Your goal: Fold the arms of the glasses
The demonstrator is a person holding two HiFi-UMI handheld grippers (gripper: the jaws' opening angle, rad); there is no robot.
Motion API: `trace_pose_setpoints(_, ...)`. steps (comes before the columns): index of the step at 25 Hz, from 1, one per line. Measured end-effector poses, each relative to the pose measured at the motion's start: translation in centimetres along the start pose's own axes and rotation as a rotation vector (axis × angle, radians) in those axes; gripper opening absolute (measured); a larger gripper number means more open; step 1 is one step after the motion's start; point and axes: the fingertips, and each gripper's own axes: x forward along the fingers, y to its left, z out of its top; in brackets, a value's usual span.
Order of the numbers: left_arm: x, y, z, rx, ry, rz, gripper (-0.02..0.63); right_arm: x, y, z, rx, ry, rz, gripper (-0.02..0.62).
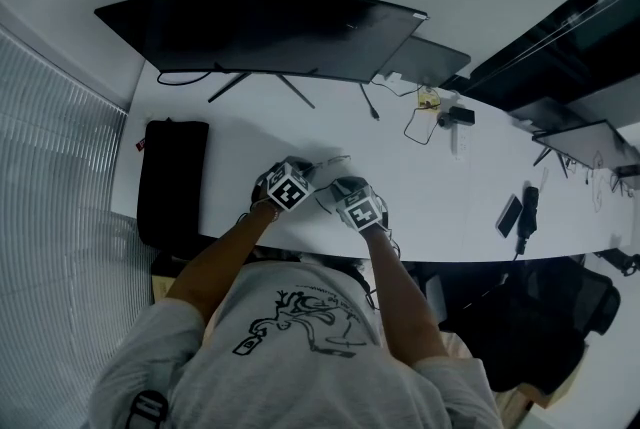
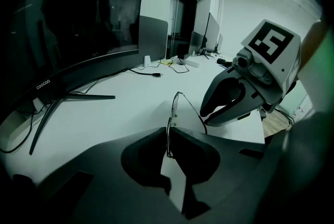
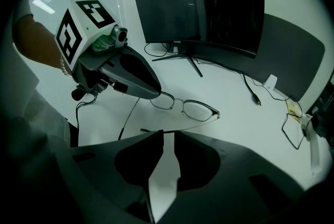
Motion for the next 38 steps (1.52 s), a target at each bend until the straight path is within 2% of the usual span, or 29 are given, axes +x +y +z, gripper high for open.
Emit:
trace_pose_setpoints(19, -0.9, -2.6, 0.0, 0.022, 0.003, -0.032, 0.038, -0.7, 0.1, 0.2, -0.020, -0.006, -0.033, 0.077)
trace_pose_setpoints(26, -1.1, -4.1, -0.3, 0.050, 0.007, -0.052, 0.038, -0.6, 1.0, -0.6, 0.013, 0.007, 0.003, 0.078)
trace_pose_setpoints(30, -1.3, -4.5, -0.4, 0.052, 0.005, -0.051, 0.038, -1.0, 0.5, -0.6, -0.006, 0.003, -0.031, 0.078)
trace_pose_setpoints(38, -1.5, -4.2, -0.6, 0.043, -0.002, -0.036, 0.038, -1.3, 1.9, -0.9, 0.016, -0.002, 0.009, 0.069)
